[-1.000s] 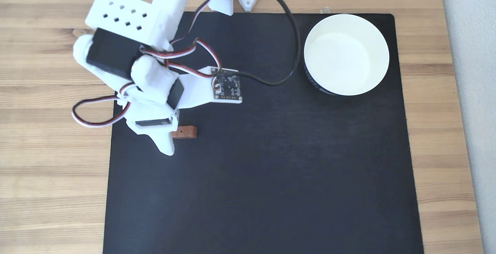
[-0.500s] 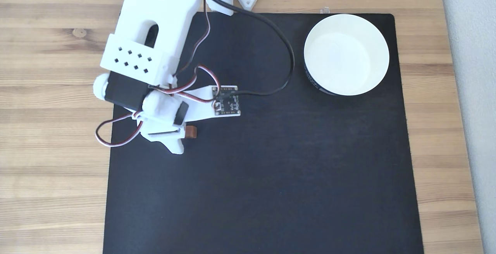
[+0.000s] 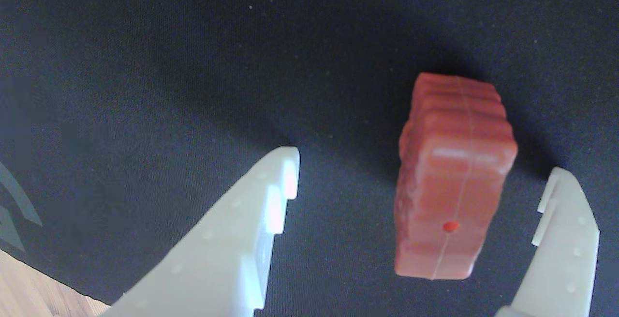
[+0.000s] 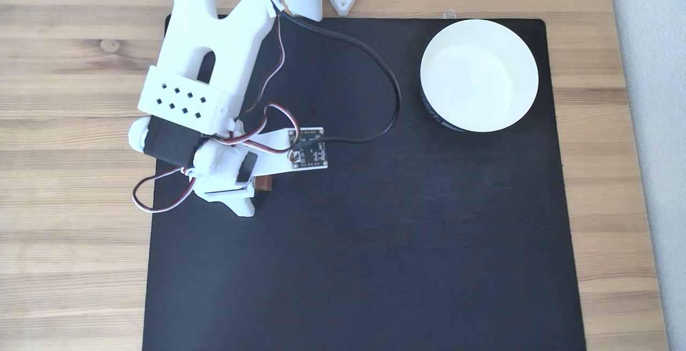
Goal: Pick up the toy and place it on the plate
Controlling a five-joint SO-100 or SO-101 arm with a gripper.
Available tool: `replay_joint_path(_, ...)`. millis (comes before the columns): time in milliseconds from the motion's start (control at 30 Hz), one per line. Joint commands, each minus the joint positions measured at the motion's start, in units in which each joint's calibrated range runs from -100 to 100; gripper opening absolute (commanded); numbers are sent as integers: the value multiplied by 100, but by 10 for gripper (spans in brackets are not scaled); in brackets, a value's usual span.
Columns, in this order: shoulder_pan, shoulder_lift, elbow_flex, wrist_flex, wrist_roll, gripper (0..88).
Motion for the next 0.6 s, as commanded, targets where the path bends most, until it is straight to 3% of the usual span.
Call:
replay_joint_path(0,-40,33,-154,-74,-29,346)
replay_joint_path(200,-132,33,-262,-66,-29,346)
replay_joint_path(367,-140,33,-253,-15,-436,346)
replay_joint_path(567,-140,33,-235,-15,-421,345)
